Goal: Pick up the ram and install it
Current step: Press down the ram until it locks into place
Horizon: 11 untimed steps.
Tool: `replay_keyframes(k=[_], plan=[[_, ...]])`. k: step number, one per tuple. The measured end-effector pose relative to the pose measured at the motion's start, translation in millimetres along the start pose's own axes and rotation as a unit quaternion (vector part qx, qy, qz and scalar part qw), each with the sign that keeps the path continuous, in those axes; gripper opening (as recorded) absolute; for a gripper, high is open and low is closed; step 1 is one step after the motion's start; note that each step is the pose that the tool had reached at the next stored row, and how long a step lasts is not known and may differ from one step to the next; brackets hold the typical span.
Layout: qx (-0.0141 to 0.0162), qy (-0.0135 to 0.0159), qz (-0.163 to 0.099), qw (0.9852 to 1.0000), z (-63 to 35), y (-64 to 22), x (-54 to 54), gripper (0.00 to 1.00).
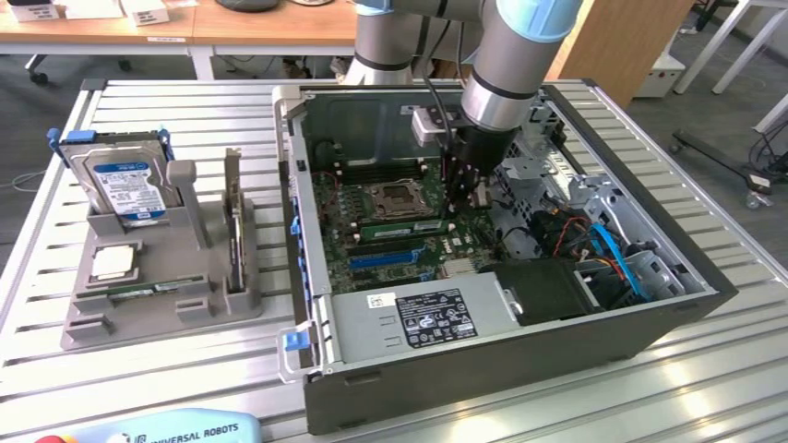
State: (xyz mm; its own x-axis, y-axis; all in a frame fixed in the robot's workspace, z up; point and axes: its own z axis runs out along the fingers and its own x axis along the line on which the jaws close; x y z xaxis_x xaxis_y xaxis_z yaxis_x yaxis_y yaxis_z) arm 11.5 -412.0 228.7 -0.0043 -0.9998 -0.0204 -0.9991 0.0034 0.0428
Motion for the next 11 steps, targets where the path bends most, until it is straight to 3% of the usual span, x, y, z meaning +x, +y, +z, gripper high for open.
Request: replay_keyframes(k=[11], plan=[[0.0000, 0.0001, 0.000, 1.0000, 0.8, 0.0, 0.0, 0.10]])
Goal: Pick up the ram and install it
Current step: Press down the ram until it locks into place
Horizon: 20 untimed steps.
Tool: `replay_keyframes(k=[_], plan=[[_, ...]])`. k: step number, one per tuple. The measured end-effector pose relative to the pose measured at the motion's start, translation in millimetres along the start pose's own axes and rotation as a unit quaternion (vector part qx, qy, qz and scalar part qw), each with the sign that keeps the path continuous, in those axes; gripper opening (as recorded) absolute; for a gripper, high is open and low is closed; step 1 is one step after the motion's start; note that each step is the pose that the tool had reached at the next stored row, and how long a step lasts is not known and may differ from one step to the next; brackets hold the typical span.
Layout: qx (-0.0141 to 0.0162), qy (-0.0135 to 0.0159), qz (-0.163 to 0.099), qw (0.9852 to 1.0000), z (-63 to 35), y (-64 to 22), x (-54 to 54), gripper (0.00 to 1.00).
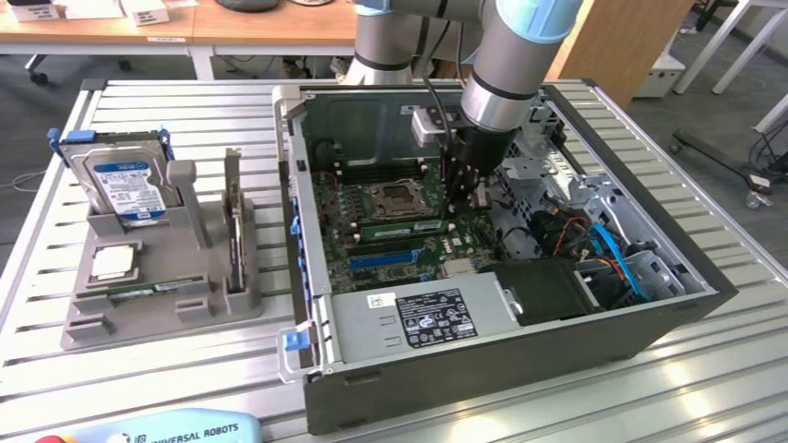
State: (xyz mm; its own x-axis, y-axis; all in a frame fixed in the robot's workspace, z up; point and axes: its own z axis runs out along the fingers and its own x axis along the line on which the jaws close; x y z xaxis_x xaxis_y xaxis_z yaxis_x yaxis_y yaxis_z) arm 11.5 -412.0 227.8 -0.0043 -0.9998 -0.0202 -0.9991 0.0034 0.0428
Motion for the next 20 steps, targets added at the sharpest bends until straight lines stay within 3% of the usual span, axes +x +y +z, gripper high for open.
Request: replay_keyframes(k=[20], plan=[[0.0000, -0.0001, 0.000, 1.0000, 3.1, -0.1, 0.1, 0.10]])
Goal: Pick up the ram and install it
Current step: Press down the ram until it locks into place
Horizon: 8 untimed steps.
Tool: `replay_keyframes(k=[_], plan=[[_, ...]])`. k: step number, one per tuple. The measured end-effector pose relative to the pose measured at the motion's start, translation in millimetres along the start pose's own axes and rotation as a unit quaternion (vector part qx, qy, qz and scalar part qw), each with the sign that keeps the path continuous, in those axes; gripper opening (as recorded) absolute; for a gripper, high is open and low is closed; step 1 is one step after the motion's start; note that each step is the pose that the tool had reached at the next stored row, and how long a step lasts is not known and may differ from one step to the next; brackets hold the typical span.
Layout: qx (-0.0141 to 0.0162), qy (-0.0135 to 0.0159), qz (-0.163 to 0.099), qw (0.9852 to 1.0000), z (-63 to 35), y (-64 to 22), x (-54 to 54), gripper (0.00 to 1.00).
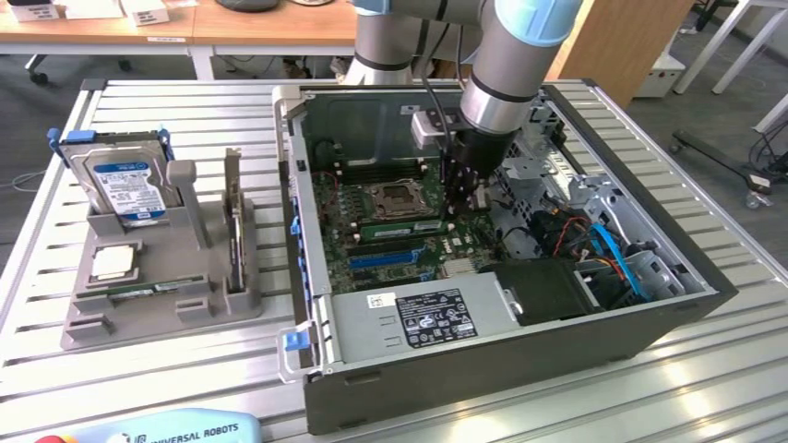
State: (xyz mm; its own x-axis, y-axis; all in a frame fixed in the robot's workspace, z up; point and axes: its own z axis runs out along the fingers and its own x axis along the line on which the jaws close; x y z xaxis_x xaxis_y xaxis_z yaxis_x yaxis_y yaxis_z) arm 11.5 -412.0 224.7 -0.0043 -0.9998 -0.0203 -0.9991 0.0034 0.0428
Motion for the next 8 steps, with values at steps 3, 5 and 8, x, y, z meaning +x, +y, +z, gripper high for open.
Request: replay_keyframes(k=[3, 5, 8], plan=[[-0.0001, 0.0001, 0.000, 1.0000, 0.4, 0.0, 0.0, 0.10], [-0.0001, 0.0001, 0.000, 1.0000, 0.4, 0.0, 0.0, 0.10], [0.0000, 0.0000, 0.000, 1.0000, 0.5, 0.0, 0.0, 0.10]])
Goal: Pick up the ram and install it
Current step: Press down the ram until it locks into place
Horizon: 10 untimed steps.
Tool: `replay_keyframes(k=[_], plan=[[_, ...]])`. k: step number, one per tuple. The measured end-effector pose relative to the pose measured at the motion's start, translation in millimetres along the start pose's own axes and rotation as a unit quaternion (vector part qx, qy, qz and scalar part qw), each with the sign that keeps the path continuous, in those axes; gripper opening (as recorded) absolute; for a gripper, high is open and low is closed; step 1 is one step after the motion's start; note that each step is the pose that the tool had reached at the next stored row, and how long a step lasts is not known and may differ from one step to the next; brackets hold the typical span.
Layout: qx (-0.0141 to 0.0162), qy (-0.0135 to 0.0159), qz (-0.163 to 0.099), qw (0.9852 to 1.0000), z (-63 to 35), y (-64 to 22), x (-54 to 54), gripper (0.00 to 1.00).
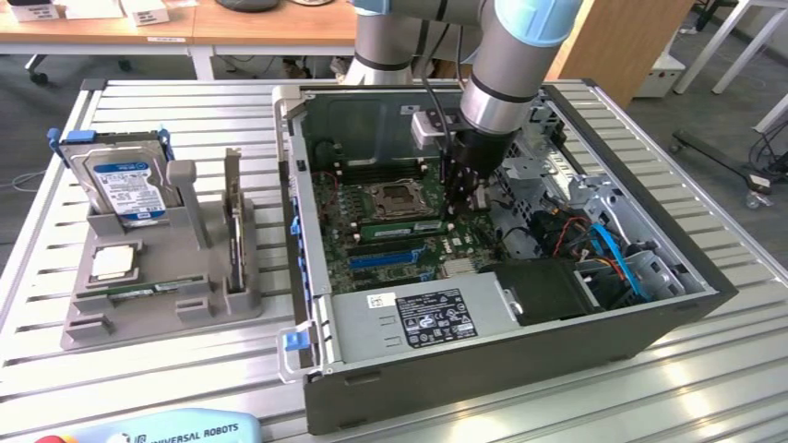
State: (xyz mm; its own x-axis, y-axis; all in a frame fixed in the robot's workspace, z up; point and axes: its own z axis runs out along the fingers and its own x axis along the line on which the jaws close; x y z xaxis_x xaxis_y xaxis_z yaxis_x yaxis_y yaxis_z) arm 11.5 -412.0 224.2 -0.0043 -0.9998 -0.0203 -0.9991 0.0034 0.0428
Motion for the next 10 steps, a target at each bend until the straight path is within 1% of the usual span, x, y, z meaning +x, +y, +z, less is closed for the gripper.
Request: replay_keyframes(k=[10], plan=[[0.0000, 0.0000, 0.000, 1.0000, 0.6, 0.0, 0.0, 0.10]])
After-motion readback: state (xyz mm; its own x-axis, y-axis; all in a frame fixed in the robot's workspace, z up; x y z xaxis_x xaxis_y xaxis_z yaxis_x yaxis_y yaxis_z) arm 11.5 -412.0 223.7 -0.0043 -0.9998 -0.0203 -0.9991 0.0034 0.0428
